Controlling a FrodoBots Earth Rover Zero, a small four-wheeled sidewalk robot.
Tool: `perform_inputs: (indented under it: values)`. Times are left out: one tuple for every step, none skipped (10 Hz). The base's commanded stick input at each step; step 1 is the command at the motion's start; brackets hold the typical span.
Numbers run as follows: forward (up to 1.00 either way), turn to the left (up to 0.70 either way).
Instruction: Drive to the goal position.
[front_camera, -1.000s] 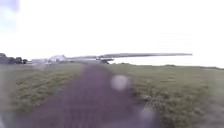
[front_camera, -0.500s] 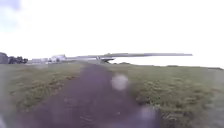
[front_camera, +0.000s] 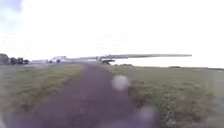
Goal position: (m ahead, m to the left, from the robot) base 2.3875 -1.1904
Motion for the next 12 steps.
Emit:
perform_inputs:
  values:
    - [0.7, 0.0]
    - [0.7, 0.0]
    - [0.7, 0.0]
    - [0.7, 0.0]
    - [0.7, 0.0]
    - [0.7, 0.0]
    - [0.7, 0.01]
    - [0.7, 0.24]
    - [0.7, 0.35]
    - [0.7, 0.35]
    - [0.7, 0.18]
    - [0.7, 0.0]
